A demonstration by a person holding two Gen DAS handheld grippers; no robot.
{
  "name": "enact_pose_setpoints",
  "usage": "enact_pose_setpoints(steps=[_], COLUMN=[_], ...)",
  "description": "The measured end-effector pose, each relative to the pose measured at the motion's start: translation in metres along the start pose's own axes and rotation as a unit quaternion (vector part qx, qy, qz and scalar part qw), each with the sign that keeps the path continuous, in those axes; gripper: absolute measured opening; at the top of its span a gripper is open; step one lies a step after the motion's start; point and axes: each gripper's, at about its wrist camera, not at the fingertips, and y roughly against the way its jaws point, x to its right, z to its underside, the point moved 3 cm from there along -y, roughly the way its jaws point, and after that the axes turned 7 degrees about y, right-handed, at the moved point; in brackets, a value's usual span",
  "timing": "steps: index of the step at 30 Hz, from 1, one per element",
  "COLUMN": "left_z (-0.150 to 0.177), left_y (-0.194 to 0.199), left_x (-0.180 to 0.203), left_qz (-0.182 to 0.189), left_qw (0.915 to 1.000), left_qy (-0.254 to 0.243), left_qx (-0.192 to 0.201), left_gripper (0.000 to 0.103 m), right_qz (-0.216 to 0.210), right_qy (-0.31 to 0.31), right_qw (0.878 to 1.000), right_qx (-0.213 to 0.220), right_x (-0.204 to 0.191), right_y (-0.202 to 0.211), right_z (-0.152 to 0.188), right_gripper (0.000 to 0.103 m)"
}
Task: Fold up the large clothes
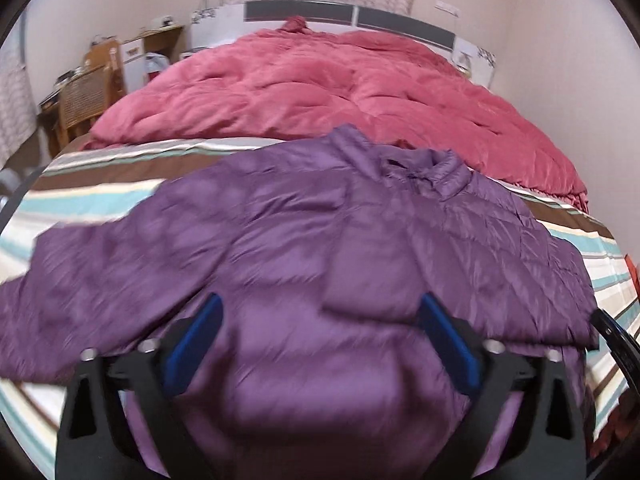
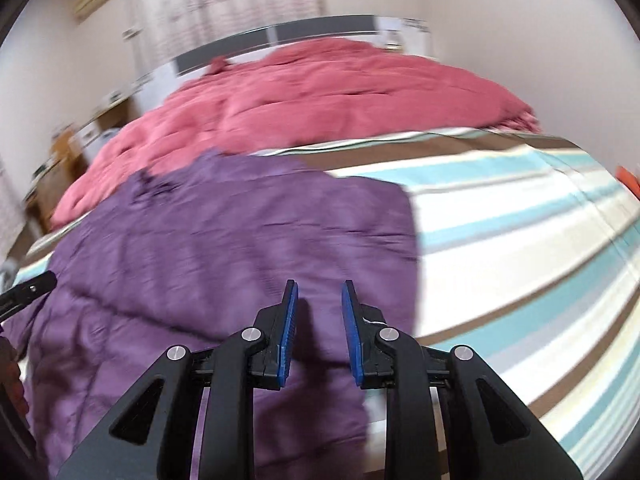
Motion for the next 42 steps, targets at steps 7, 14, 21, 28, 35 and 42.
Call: enact_pose_setpoints(steps=[7, 14, 21, 28, 35, 42], left_z=[-0.002, 0.021, 0.034, 0.041, 0.043, 0.045], left_y=[-0.037, -0.009, -0.014, -0.017, 0.010, 0.043], left_x=[0.006, -0.016, -0.037, -0.034, -0.050, -0.121], left_qz=[0.038, 0.048, 0.030, 0.021, 0.028, 0.000], left_qw=[0.9970, 0.9970, 0.9965, 0.9975, 0.9961, 0.9872], left_qy=[0.051, 0.055, 0.074, 0.064, 0.082, 0.159], left_qx=[-0.045, -0.027, -0.027, -0.021, -0.012, 0.016], left_gripper=[0.014, 0.011, 0.012, 0.030, 0.078, 0.091], right_qz=[0.002, -0.016, -0.029, -0.023, -0.012, -0.015], right_qy=[-0.032, -0.005, 0.040, 0.042, 0.055, 0.057], right_qw=[0.999, 1.000, 0.998, 0.998, 0.997, 0.998], right_qx=[-0.005, -0.014, -0.047, -0.045, -0.045, -0.022], right_x=[0.022, 0.010, -0.014, -0.017, -0.021, -0.019], right_y=[-0.016, -0.025, -0.054, -0.065, -0.061, -0.021], right_z=[-0.001, -0.003, -0.007, -0.004, -0.006, 0.002], right_gripper=[0.022, 0.022, 0.022, 0.022, 0.023, 0.023])
